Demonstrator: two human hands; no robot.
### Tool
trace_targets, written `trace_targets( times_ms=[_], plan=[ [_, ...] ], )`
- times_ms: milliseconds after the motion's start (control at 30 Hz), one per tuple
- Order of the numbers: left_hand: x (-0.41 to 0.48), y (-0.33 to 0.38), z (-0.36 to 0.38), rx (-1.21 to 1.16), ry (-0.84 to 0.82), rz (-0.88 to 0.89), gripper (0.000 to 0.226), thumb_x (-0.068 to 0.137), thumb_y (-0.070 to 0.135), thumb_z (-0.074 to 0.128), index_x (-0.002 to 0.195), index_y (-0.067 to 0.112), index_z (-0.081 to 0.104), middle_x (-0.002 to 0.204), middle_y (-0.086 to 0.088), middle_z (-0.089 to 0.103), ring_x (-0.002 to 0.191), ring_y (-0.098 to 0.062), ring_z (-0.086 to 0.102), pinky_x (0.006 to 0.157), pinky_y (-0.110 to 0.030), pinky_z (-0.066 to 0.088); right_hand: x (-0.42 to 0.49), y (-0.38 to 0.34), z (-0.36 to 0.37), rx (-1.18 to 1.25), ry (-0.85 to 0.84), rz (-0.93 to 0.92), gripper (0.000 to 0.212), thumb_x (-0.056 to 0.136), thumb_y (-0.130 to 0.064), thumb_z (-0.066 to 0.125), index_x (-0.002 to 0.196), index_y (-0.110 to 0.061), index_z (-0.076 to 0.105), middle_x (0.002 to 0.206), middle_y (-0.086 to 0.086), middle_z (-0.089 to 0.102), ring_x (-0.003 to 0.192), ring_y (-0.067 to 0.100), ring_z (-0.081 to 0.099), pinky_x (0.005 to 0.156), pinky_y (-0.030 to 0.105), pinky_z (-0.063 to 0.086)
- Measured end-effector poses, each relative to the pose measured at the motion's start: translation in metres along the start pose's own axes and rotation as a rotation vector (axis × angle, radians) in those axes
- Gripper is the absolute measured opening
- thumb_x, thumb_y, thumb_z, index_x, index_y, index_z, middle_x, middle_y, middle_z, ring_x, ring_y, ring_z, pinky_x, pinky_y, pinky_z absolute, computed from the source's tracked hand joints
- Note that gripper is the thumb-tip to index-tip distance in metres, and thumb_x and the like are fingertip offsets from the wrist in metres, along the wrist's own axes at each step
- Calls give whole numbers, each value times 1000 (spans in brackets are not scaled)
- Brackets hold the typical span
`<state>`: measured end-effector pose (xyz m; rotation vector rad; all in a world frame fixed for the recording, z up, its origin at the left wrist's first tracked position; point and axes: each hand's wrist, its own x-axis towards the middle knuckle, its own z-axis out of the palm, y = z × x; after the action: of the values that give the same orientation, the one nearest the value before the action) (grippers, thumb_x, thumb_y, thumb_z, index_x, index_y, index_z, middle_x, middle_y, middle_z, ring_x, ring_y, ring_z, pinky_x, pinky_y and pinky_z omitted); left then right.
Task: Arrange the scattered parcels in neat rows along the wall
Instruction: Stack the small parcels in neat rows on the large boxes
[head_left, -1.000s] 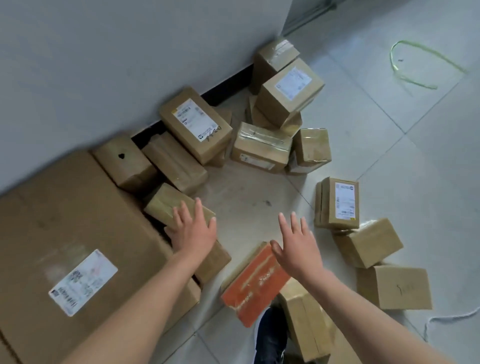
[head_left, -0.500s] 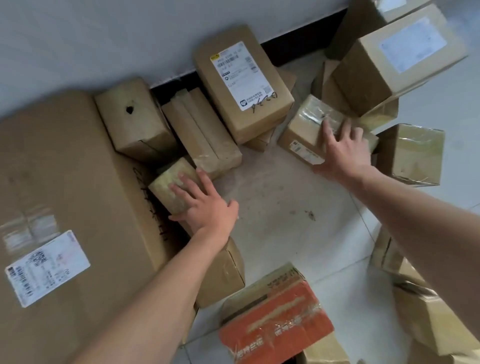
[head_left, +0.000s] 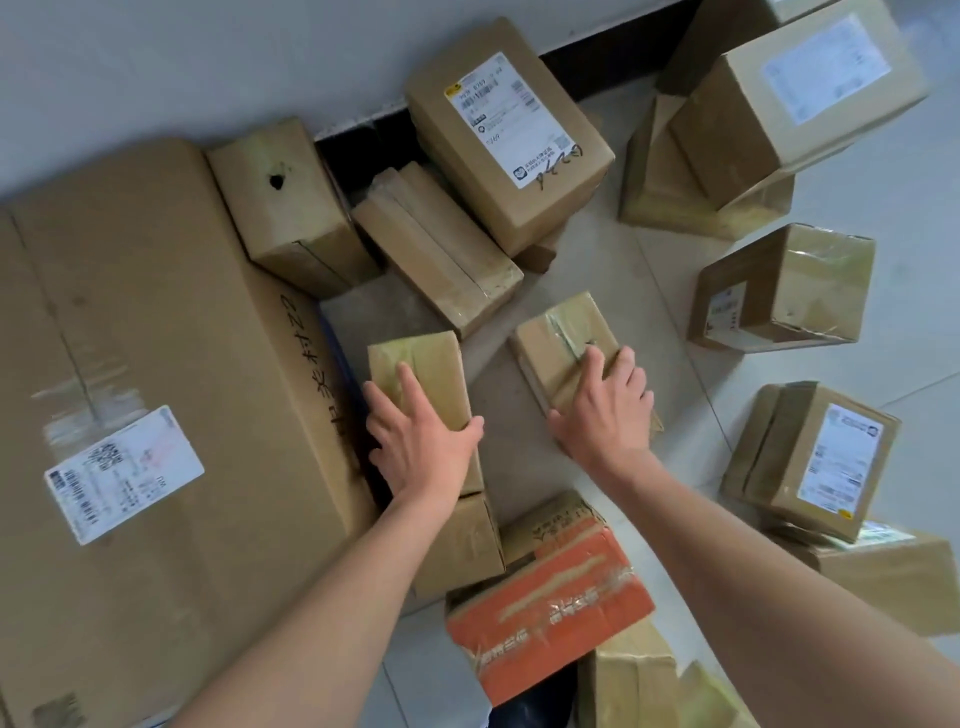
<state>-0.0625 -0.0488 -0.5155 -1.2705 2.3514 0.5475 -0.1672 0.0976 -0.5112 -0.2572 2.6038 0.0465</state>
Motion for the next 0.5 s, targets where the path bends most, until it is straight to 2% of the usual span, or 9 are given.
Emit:
trace_targets(
  times_ms=[100,300,500],
  plan=[
    [-3,3,-14,-50,-19,4,116,68,64,71,150,32,-4,157,-15,1,133,-41,26,96,-53,42,-9,4,-11,153,10,83,91,70,-49,75,137,-21,20,131,19,32,111,39,40,90,51,42],
    [-34,9,-81,-45,17,154,112,68,66,67,149,30,-1,155,-15,7,131,-40,29,92,-51,44,-65,-6,-74,157,108,85,97,67,-57,70,143,-28,17,137,21,31,115,40,40,92,50,44],
    [-57,-23,-207,-154,114,175,107,68,68,65,149,30,6,156,-17,14,131,-43,32,95,-54,43,-135,-107,-164,147,166,108,101,65,-75,63,143,-30,17,132,18,36,114,35,43,78,45,47]
  ],
)
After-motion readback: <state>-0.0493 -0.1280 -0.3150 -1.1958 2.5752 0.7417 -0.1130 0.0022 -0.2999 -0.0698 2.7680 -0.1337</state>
